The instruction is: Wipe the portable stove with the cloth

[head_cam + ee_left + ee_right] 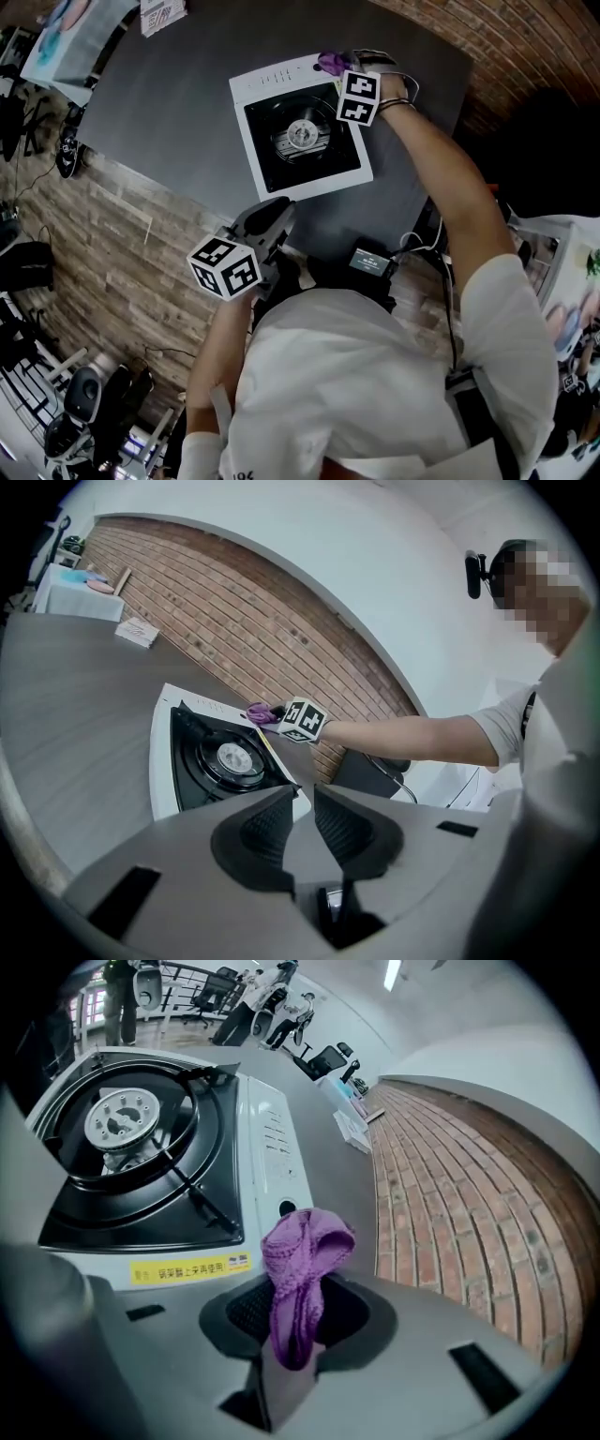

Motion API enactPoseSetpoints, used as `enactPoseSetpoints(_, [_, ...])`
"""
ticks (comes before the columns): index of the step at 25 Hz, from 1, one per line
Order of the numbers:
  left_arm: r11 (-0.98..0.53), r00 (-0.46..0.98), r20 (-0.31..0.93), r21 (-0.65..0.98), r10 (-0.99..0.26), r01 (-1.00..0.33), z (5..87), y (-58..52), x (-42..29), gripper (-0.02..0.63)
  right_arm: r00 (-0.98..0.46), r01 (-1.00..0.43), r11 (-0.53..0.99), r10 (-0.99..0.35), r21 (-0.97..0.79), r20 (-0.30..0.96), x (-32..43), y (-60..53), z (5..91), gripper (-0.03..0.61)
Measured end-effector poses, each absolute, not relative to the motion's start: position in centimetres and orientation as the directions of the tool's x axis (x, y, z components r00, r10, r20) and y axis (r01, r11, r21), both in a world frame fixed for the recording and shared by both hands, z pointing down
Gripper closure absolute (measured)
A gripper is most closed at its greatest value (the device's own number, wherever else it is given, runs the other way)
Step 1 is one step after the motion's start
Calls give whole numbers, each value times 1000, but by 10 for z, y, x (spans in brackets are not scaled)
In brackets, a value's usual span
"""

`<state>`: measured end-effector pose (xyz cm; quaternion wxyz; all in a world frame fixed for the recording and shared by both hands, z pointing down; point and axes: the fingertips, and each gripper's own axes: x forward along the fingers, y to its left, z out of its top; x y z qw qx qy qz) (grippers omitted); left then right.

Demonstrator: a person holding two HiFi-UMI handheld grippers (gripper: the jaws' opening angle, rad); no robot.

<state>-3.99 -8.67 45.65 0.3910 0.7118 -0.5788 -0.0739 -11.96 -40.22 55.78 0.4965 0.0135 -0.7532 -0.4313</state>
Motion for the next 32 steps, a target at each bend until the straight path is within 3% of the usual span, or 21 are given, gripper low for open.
enactPoseSetpoints(17, [-104,396,330,643,-857,-759,452,-89,-4,546,-481,468,598,-445,650,756,-56,-364,562,472])
enactPoseSetpoints(32, [-162,438,282,655,-853,-738,448,-86,7,546,-477,569,502,-443,651,759,-60,-317,554,471])
